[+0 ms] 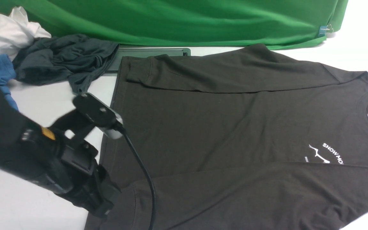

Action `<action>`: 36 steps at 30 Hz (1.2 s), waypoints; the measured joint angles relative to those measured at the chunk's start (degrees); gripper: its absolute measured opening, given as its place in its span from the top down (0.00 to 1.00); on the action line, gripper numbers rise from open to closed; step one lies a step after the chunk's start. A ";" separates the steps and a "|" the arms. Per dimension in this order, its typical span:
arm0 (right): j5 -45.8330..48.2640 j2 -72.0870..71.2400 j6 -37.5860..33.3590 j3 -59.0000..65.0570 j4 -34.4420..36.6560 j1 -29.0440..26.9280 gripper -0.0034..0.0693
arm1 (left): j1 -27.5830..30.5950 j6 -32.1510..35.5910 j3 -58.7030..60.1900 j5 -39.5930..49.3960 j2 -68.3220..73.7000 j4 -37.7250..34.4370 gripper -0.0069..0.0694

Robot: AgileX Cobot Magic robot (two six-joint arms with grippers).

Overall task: Fold a long-sleeved shirt on a white desktop.
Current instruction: 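Grasp the left edge of the dark T-shirt lying flat on the table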

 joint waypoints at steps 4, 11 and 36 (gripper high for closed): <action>0.10 0.00 -0.84 0.00 0.00 2.25 0.63 | 0.00 1.03 0.00 -3.11 6.48 1.70 0.62; 0.17 0.00 -1.01 -0.04 0.00 4.89 0.63 | 0.05 1.91 -0.04 -10.26 16.50 7.94 0.42; -1.07 0.00 -1.01 -0.04 0.71 4.93 0.63 | 0.17 3.37 -0.04 -18.61 21.36 11.30 0.52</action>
